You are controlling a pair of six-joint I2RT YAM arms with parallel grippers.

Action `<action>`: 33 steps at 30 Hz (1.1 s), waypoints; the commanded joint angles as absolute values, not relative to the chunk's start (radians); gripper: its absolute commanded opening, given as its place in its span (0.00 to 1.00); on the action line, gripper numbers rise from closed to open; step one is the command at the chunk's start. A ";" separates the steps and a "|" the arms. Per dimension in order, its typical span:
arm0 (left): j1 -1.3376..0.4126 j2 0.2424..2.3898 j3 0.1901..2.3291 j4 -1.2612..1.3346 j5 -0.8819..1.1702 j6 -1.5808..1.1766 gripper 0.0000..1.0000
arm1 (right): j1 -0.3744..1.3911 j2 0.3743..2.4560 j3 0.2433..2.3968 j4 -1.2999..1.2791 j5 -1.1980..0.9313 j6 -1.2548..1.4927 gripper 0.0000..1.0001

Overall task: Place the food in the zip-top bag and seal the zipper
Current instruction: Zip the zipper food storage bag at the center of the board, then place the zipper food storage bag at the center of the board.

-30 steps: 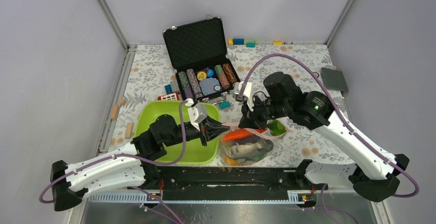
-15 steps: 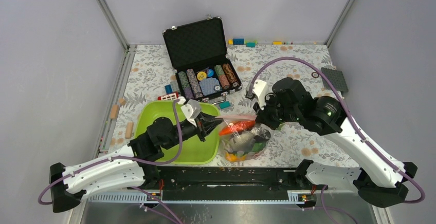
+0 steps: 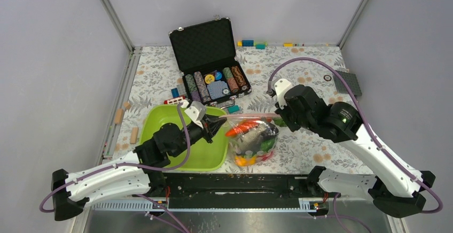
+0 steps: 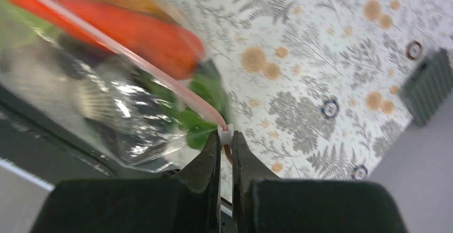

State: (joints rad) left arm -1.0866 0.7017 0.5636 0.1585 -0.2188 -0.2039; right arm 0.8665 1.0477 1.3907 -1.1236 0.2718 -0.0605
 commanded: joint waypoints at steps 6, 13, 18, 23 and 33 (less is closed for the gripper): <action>-1.069 0.654 0.564 0.140 -0.426 -0.163 0.00 | 0.737 0.996 1.328 -1.363 0.760 -0.045 0.00; -1.069 0.669 0.570 0.161 -0.382 -0.162 0.00 | 0.731 0.982 1.351 -1.266 0.676 -0.043 0.00; -1.069 0.710 0.620 0.181 -0.361 -0.172 0.05 | 0.730 0.929 1.320 -1.083 0.530 0.035 0.00; -1.070 0.774 0.694 0.136 -0.314 -0.186 0.90 | 0.713 0.939 1.336 -1.053 0.634 0.224 0.00; -1.070 0.718 0.686 0.057 -0.424 -0.269 0.99 | 0.421 0.999 1.284 -1.089 0.861 0.271 0.00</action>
State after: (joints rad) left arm -1.0706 0.7650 0.6559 0.0887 -0.3370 -0.2214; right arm 0.5529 0.9871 1.3125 -1.1019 0.6689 0.2237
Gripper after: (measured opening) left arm 0.985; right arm 0.060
